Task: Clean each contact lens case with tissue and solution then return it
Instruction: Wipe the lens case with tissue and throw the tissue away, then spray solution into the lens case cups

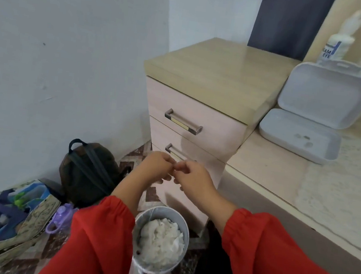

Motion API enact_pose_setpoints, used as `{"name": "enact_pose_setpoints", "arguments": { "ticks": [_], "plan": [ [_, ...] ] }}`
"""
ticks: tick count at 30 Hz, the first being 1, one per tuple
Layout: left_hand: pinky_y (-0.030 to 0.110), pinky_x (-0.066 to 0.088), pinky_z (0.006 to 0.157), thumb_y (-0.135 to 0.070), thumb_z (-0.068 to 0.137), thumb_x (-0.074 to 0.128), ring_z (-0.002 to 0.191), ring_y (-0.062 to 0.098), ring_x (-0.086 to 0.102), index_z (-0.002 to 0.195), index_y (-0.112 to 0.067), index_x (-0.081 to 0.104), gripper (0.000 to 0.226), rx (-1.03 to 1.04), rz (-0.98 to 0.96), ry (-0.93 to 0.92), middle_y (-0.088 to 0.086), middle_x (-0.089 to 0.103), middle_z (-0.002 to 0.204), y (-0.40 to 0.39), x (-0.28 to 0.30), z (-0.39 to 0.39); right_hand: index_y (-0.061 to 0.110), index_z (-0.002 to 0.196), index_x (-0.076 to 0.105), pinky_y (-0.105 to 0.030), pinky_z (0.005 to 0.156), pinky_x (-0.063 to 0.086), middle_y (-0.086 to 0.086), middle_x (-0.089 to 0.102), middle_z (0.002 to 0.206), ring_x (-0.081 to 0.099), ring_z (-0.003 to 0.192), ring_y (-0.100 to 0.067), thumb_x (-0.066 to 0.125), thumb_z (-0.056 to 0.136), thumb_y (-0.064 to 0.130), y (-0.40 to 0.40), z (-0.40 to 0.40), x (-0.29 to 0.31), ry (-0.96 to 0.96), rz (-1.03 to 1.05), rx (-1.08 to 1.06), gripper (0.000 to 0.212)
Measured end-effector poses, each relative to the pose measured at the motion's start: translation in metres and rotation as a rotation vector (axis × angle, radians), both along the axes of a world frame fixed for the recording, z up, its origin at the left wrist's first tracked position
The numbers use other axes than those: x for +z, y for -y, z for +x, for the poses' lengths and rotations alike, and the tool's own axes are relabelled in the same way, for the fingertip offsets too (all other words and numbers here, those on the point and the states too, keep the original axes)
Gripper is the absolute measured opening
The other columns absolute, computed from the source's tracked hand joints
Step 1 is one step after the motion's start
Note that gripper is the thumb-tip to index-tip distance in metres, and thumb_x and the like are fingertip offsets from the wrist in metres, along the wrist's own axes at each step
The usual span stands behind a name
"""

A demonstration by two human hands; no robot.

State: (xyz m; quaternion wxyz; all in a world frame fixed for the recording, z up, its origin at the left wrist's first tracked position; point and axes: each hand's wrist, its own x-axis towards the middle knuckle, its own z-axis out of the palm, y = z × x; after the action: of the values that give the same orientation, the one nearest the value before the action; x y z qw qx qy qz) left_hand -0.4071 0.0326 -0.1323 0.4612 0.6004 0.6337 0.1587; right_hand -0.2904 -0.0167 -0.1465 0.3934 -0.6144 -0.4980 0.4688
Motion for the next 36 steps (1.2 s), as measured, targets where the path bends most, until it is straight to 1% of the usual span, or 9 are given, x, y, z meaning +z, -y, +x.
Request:
{"name": "enact_pose_setpoints", "arguments": {
  "ticks": [3, 6, 10, 19, 26, 30, 32, 34, 36],
  "plan": [
    [0.026, 0.05, 0.055, -0.006, 0.088, 0.055, 0.059, 0.014, 0.065, 0.077, -0.009, 0.068, 0.017, -0.051, 0.076, 0.032, 0.006, 0.069, 0.066, 0.006, 0.038, 0.006, 0.023, 0.081, 0.063, -0.025, 0.062, 0.047, -0.009, 0.069, 0.086, 0.062, 0.076, -0.016, 0.058, 0.09, 0.012, 0.011, 0.014, 0.035, 0.012, 0.112, 0.009, 0.015],
    [0.019, 0.04, 0.046, -0.01, 0.087, 0.061, 0.055, 0.014, 0.063, 0.072, -0.006, 0.068, 0.017, -0.137, 0.136, 0.077, 0.005, 0.069, 0.063, 0.018, 0.078, 0.021, 0.017, 0.083, 0.065, -0.019, 0.053, 0.046, -0.005, 0.07, 0.078, 0.062, 0.065, -0.011, 0.057, 0.093, 0.017, 0.024, 0.04, 0.067, -0.029, 0.17, -0.005, 0.013],
    [0.019, 0.034, 0.041, -0.013, 0.09, 0.058, 0.054, 0.017, 0.063, 0.086, -0.002, 0.066, 0.014, -0.24, 0.12, 0.121, 0.011, 0.07, 0.066, 0.029, 0.109, 0.059, 0.007, 0.087, 0.069, -0.014, 0.049, 0.043, 0.0, 0.068, 0.073, 0.062, 0.059, -0.008, 0.058, 0.092, 0.021, 0.036, 0.085, 0.091, -0.047, 0.202, -0.143, 0.019],
    [0.02, 0.038, 0.045, -0.013, 0.089, 0.052, 0.054, 0.018, 0.062, 0.082, -0.01, 0.057, 0.01, -0.454, 0.118, 0.081, 0.008, 0.07, 0.065, 0.051, 0.13, 0.183, 0.009, 0.078, 0.066, -0.029, 0.055, 0.047, -0.004, 0.07, 0.073, 0.065, 0.064, -0.013, 0.057, 0.094, 0.026, 0.078, 0.198, 0.11, 0.013, 0.3, -0.491, 0.025],
    [0.021, 0.041, 0.049, -0.013, 0.089, 0.053, 0.056, 0.016, 0.061, 0.078, -0.012, 0.057, 0.011, -0.576, 0.132, 0.108, 0.006, 0.069, 0.068, 0.069, 0.13, 0.271, 0.014, 0.076, 0.065, -0.029, 0.056, 0.045, -0.003, 0.07, 0.074, 0.064, 0.065, -0.014, 0.057, 0.094, 0.025, 0.109, 0.277, 0.115, 0.02, 0.311, -0.714, 0.023],
    [0.027, 0.047, 0.055, -0.016, 0.089, 0.056, 0.064, 0.016, 0.064, 0.094, -0.015, 0.058, 0.005, -0.537, 0.209, 0.217, 0.007, 0.068, 0.084, 0.071, 0.133, 0.311, 0.011, 0.081, 0.066, -0.022, 0.055, 0.042, -0.003, 0.07, 0.078, 0.062, 0.064, -0.013, 0.055, 0.094, 0.024, 0.114, 0.311, 0.124, 0.061, 0.307, -0.771, 0.022],
    [0.032, 0.052, 0.057, -0.015, 0.088, 0.059, 0.076, 0.021, 0.065, 0.108, -0.018, 0.053, 0.022, -0.46, 0.311, 0.302, 0.007, 0.063, 0.092, 0.064, 0.137, 0.326, 0.013, 0.079, 0.066, -0.022, 0.056, 0.041, -0.001, 0.071, 0.078, 0.062, 0.064, -0.013, 0.054, 0.094, 0.025, 0.113, 0.325, 0.129, 0.079, 0.305, -0.781, 0.022],
    [0.039, 0.054, 0.073, -0.014, 0.086, 0.061, 0.09, 0.023, 0.061, 0.119, -0.016, 0.049, 0.035, -0.36, 0.494, 0.374, 0.004, 0.059, 0.099, 0.051, 0.146, 0.338, 0.014, 0.078, 0.066, -0.023, 0.056, 0.04, -0.001, 0.071, 0.078, 0.061, 0.064, -0.012, 0.055, 0.094, 0.025, 0.111, 0.336, 0.134, 0.092, 0.309, -0.777, 0.022],
    [0.032, 0.047, 0.08, -0.012, 0.087, 0.061, 0.098, 0.021, 0.056, 0.126, -0.013, 0.047, 0.041, -0.241, 0.67, 0.418, 0.004, 0.055, 0.11, 0.032, 0.156, 0.348, 0.014, 0.077, 0.065, -0.022, 0.057, 0.04, -0.002, 0.07, 0.078, 0.059, 0.063, -0.012, 0.055, 0.094, 0.026, 0.109, 0.343, 0.139, 0.102, 0.319, -0.77, 0.023]
  ]
}}
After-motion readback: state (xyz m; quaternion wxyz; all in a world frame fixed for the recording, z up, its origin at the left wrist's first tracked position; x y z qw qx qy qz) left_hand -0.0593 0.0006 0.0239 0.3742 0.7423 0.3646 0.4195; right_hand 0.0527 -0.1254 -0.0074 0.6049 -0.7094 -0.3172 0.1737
